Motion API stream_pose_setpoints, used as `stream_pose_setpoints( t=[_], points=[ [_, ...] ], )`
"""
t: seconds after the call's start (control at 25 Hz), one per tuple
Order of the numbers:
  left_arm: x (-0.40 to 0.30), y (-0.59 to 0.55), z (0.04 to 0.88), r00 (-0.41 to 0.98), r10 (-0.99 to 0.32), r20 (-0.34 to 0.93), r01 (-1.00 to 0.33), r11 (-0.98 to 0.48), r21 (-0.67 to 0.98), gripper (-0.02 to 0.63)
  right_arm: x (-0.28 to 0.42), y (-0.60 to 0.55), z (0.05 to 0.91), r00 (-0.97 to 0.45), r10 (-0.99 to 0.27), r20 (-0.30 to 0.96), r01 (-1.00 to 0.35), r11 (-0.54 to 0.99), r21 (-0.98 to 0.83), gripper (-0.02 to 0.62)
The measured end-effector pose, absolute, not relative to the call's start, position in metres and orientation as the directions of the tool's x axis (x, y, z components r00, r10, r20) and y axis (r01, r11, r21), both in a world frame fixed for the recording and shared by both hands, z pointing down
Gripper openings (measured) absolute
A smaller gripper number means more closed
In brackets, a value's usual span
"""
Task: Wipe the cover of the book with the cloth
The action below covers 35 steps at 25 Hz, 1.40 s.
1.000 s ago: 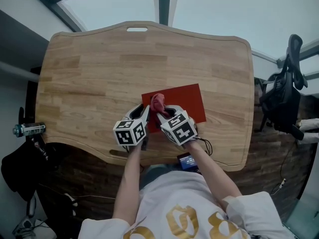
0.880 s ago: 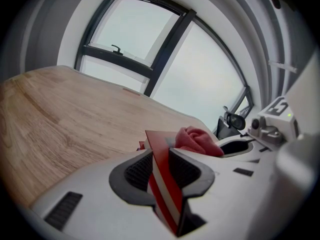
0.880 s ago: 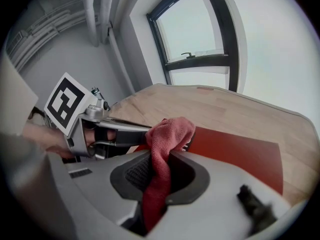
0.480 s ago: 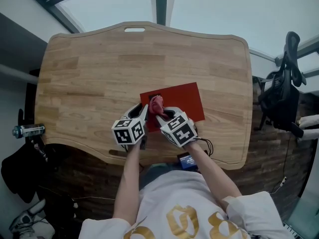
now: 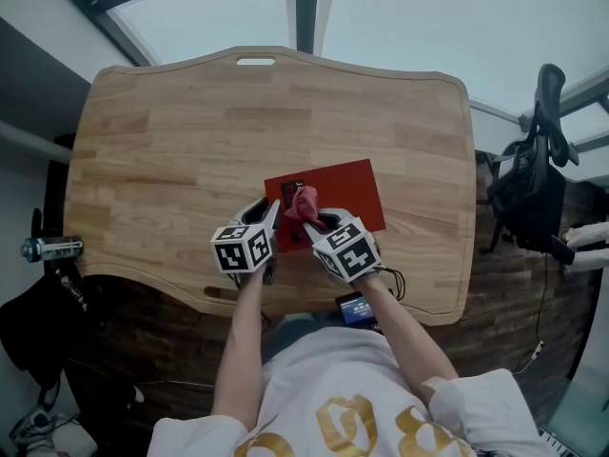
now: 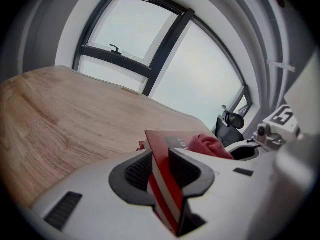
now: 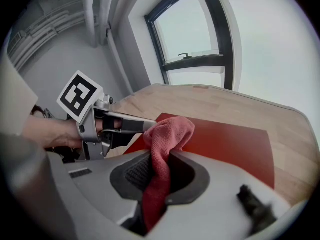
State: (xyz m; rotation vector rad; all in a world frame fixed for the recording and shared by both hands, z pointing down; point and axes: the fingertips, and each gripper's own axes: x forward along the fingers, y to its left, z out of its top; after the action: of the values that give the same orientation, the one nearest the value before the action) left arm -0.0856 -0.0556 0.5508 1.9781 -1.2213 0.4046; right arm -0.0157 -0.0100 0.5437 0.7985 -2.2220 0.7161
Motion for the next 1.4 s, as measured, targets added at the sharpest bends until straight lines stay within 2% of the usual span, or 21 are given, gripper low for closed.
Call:
stream_pose_setpoints(
  t=[1.4],
  points=[
    [-0.086, -0.055, 0.552, 0.509, -0.624, 0.592, -0.852, -0.270, 0.448, 0.109, 0.087, -0.032, 0.546, -0.464, -0.476, 0.747, -0.849, 0.480, -0.222, 0.069]
  ],
)
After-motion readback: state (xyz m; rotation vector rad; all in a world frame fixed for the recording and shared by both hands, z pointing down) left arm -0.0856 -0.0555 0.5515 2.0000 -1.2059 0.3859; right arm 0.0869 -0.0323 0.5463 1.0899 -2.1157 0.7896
